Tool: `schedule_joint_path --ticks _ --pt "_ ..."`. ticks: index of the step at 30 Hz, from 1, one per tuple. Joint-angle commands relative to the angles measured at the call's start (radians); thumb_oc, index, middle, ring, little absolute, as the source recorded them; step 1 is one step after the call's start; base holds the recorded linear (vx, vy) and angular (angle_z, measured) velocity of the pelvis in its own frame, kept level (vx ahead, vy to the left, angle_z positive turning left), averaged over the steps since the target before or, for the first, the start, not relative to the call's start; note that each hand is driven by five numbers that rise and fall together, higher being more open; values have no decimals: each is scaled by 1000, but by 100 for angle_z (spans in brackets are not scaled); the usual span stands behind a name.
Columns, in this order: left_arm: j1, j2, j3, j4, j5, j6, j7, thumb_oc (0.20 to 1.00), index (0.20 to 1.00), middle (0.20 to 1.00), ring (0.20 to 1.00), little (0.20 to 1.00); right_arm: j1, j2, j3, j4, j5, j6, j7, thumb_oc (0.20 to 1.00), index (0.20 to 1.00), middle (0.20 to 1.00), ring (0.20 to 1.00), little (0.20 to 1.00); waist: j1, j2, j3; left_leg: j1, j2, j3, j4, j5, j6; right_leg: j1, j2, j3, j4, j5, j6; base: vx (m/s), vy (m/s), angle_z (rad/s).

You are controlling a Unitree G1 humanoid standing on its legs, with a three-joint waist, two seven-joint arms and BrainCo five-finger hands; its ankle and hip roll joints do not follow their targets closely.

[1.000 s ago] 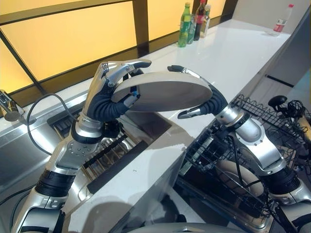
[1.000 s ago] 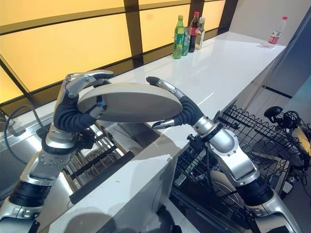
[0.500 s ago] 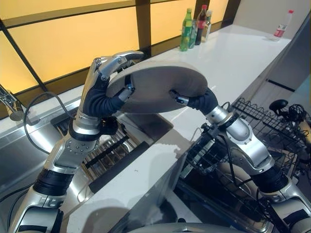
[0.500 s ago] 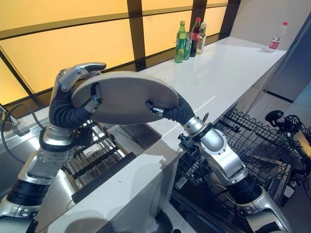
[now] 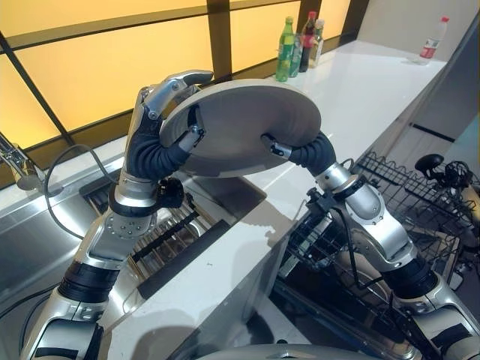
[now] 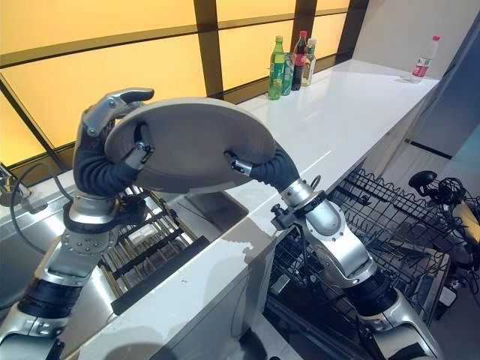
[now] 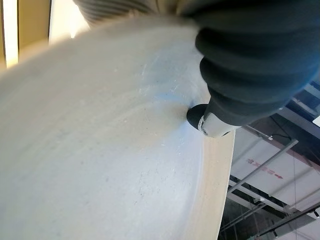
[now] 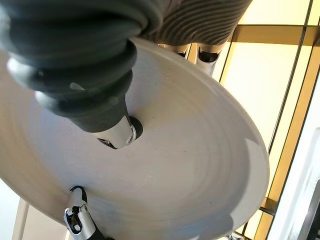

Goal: Pick up plates and place into dishwasher.

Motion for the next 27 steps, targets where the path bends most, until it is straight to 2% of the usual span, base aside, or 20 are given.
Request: schedule_joint_path --ticks 1,2,6,9,14,23,27 --pt "-44 -15 -84 51 -71 18 -48 624 624 624 624 624 -46 86 -39 -80 34 -99 -53 200 200 200 200 200 5 -29 -45 -120 1 -23 53 7 20 25 -84 -15 169 -210 70 0 0 0" --pt "-37 -19 -78 55 -74 26 -53 1000 1000 1000 1000 1000 -41 85 -47 -79 32 -100 -57 200 200 200 200 200 3 -30 -46 -119 2 -22 52 7 20 25 -84 -15 169 -210 70 0 0 0" --pt "-19 -21 -40 70 -67 47 -12 1000 1000 1000 1000 1000 -17 73 -83 -69 -8 -95 -65 200 200 200 200 200 1 -31 -47 -115 3 -20 45 10 19 27 -87 -15 164 -207 72 0 0 0" --pt "0 -17 18 70 -59 81 46 1000 1000 1000 1000 1000 5 43 -121 -63 -50 -80 -83 200 200 200 200 200 -1 -33 -48 -118 5 -19 44 12 17 24 -89 -14 163 -204 75 23 8 -1" --pt "39 -10 118 92 -28 99 114 1000 1000 1000 1000 1000 65 -4 -202 -47 -96 -66 -98 200 200 200 200 200 -10 -35 -47 -125 3 -23 45 17 17 14 -92 -6 163 -193 78 29 5 0" --pt "121 27 271 123 -43 131 149 1000 1000 1000 1000 1000 188 -90 -346 12 -214 -63 -168 200 200 200 200 200 -36 -35 -44 -113 0 7 38 9 22 9 -118 6 158 -180 96 70 -2 -3" --pt "149 30 320 130 -50 135 148 1000 1000 1000 1000 1000 244 -108 -420 55 -309 -48 -243 200 200 200 200 200 -50 -34 -38 -106 1 21 34 5 23 7 -130 11 158 -176 106 56 -60 -3"
